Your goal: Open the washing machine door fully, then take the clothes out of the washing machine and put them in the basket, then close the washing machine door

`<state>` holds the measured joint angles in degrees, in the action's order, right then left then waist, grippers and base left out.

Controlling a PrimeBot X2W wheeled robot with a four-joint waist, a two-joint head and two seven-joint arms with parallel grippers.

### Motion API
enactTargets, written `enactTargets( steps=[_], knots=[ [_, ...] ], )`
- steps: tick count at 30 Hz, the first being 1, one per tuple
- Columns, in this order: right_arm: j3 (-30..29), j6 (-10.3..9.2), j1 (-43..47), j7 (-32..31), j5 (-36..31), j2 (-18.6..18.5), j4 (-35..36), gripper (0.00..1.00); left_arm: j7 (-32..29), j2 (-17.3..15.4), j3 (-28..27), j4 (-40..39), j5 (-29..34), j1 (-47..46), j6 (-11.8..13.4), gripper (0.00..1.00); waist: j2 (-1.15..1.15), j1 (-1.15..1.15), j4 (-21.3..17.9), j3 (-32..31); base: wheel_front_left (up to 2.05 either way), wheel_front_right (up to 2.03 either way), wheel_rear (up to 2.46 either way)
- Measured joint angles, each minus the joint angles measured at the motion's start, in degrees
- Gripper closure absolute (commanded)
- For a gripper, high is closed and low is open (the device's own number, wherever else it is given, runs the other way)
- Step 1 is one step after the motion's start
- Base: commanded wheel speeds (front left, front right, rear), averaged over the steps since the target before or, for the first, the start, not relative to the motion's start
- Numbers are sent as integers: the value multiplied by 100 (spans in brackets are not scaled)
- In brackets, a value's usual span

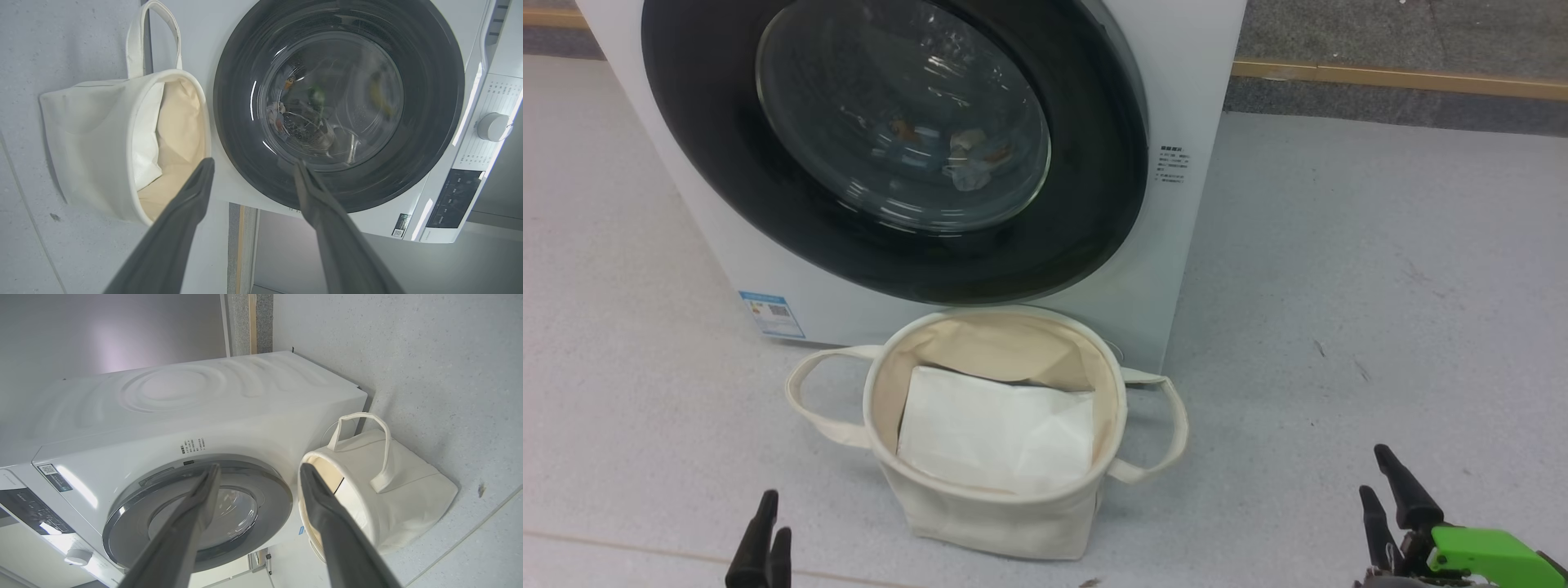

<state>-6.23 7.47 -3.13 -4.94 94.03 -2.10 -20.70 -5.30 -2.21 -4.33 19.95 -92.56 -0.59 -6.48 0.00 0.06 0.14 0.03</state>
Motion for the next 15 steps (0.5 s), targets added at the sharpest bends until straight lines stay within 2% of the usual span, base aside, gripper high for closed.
enactTargets(
  steps=[15],
  knots=[
    [193,0,-127,234,237,0,101,0,194,-2,25,-235,-99,-92,127,0,0,-5,24,12,0,0,0]
  ],
)
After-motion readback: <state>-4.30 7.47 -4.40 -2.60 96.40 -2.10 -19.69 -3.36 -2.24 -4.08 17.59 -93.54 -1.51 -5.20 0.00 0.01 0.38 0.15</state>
